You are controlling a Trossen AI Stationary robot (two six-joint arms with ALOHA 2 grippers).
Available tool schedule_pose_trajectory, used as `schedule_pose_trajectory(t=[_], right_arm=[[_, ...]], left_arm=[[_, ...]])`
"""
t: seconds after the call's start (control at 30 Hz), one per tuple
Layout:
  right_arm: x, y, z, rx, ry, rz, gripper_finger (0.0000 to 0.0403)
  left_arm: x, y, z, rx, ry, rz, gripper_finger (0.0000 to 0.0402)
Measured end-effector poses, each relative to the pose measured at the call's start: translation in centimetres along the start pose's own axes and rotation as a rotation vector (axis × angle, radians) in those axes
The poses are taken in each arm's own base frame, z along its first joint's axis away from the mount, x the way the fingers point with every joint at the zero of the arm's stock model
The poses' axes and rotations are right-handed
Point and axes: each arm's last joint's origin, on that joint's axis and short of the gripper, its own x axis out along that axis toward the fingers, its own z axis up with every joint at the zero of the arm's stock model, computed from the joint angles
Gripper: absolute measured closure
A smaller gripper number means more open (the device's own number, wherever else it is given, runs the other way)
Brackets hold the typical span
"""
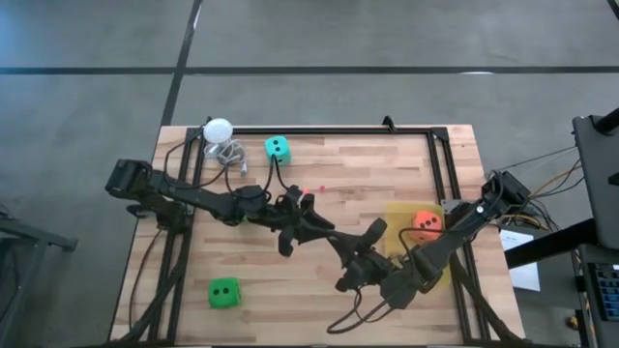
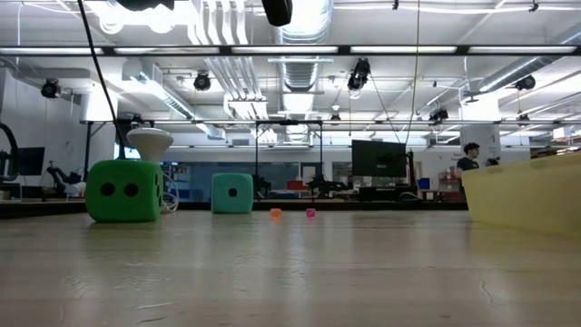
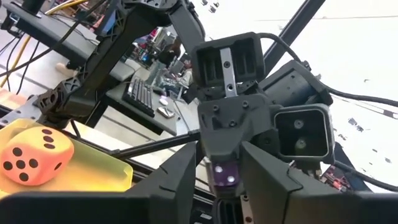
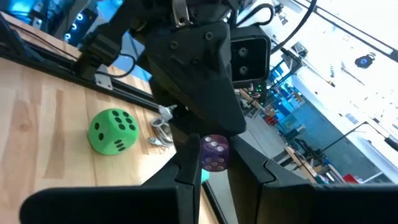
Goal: Pick & Place Dice
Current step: Put the small violet dice into the yellow bin
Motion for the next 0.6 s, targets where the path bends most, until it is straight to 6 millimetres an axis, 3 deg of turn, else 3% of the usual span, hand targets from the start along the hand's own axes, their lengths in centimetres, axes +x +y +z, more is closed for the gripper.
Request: schedule_pose_trajectory(t=[0.3, 0.43, 0.6], right_arm=[[-1.3, -0.4, 0.2, 0.003, 0.002, -0.004, 0.0359], [-1.9, -2.3, -0.6, 0.092, 0.033, 0.048, 0.0359], [-3.0, -4.9, -3.3, 0.236, 0.169, 0.163, 0.0359]], left_arm=[[-0.5, 1.1, -0.2, 0.055, 0.121, 0.101, 0.0242], [-1.9, 1.9, 0.4, 0.070, 0.210, 0.222, 0.0233], [-3.9, 1.6, 1.7, 0.111, 0.281, 0.306, 0.0230]])
